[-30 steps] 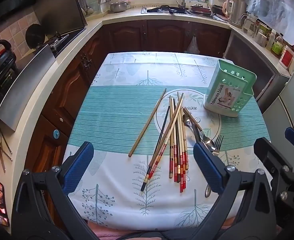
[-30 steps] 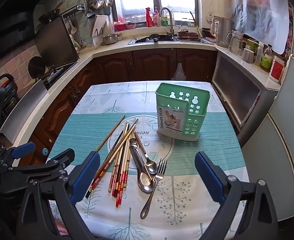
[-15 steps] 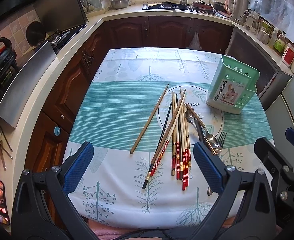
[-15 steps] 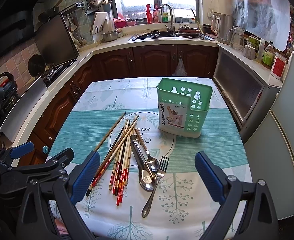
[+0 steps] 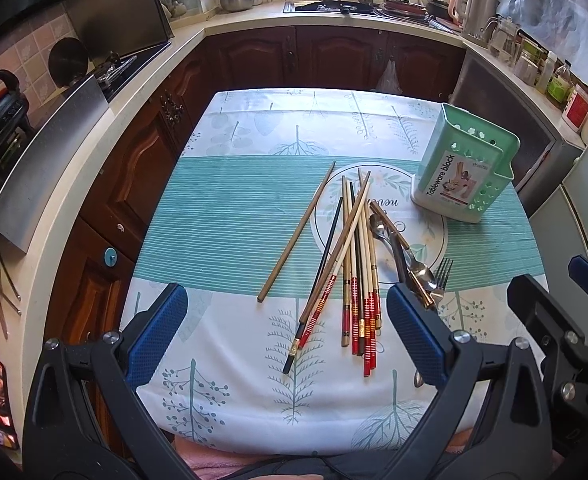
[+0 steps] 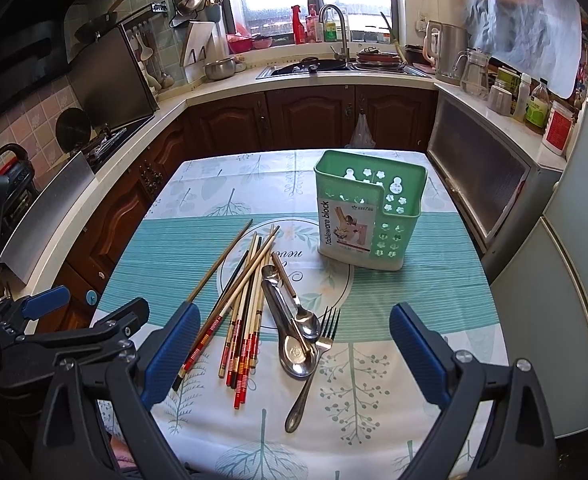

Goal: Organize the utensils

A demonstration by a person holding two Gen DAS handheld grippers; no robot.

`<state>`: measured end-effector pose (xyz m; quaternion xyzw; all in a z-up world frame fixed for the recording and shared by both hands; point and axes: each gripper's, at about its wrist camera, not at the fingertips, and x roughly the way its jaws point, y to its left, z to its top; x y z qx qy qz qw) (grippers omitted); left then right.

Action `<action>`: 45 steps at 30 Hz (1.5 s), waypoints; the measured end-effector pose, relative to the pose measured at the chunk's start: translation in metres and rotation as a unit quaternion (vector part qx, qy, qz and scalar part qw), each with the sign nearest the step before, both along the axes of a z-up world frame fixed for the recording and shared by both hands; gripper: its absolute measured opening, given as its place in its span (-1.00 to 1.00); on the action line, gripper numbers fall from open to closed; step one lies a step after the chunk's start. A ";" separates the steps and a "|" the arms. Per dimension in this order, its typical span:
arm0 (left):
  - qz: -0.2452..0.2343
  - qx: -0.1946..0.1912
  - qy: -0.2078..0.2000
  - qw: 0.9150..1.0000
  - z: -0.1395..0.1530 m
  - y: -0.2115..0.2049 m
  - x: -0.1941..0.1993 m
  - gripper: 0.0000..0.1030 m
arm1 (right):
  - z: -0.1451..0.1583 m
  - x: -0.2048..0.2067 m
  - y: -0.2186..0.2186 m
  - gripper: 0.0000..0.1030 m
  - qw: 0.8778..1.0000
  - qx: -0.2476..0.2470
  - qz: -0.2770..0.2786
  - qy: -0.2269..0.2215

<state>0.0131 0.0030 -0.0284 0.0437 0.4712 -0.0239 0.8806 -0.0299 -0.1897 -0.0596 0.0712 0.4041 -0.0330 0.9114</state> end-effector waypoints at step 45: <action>-0.104 0.012 0.087 0.991 -0.001 0.017 0.075 0.51 | 0.032 0.041 0.000 0.78 0.998 0.009 0.060 0.015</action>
